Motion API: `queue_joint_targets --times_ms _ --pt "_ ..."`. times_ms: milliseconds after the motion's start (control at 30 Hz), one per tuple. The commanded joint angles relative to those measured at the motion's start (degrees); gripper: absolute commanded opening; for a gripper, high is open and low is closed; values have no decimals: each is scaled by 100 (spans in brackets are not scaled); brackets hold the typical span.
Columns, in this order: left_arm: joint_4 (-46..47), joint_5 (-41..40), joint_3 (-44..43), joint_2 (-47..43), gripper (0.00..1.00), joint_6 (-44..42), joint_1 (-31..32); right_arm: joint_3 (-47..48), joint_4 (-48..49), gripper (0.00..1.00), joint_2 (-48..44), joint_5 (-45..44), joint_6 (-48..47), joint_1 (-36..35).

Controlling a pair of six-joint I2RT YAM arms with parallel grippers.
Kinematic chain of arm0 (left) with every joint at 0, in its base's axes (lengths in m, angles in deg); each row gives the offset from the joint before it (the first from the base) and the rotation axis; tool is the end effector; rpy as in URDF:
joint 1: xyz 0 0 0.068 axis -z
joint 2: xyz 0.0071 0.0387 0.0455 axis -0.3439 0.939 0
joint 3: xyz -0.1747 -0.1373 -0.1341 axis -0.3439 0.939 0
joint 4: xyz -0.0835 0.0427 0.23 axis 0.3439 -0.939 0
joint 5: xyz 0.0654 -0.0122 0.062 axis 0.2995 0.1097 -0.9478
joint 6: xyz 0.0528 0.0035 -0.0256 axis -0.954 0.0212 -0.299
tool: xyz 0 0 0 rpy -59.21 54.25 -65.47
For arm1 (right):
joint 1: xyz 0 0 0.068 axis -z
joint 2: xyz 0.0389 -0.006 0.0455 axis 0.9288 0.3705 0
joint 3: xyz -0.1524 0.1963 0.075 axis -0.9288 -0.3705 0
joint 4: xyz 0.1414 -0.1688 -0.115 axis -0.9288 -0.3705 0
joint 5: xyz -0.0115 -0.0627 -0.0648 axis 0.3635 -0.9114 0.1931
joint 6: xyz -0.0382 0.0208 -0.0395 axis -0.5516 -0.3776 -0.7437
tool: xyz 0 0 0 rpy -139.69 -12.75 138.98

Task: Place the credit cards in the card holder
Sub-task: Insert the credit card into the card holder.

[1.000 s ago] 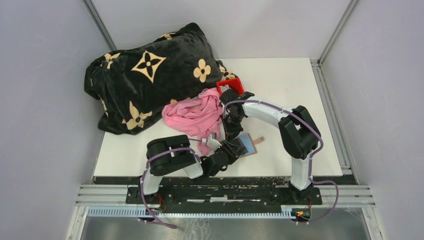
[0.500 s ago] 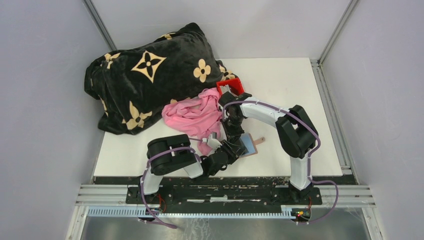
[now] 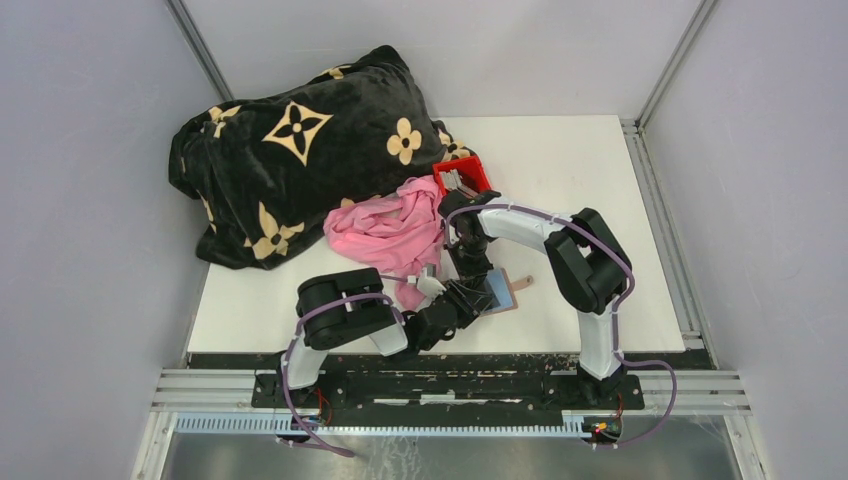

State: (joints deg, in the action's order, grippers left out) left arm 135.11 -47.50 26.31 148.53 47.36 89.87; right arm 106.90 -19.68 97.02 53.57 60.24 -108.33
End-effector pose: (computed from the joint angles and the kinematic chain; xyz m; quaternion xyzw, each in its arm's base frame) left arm 0.1284 -0.2924 0.0745 -0.2431 0.7754 -0.4962 0.3056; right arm 0.2633 0.2339 0.1484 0.1388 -0.9839 -0.1010 0.0497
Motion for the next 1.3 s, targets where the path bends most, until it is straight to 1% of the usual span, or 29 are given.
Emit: queue_joint_targets --times_ms 0,300,800,1267 --pt "-1559 277 182 471 42 -543 -31 -38 -187 12 57 -268 -65 -36" --pt "-1504 295 210 522 41 -482 -41 -79 -109 10 -35 -793 12 61" --pt "-1541 327 220 548 41 -440 -41 -231 -9 10 -81 -1020 52 323" --pt "-1678 275 397 329 40 -386 -40 -319 95 9 -137 -1214 180 457"
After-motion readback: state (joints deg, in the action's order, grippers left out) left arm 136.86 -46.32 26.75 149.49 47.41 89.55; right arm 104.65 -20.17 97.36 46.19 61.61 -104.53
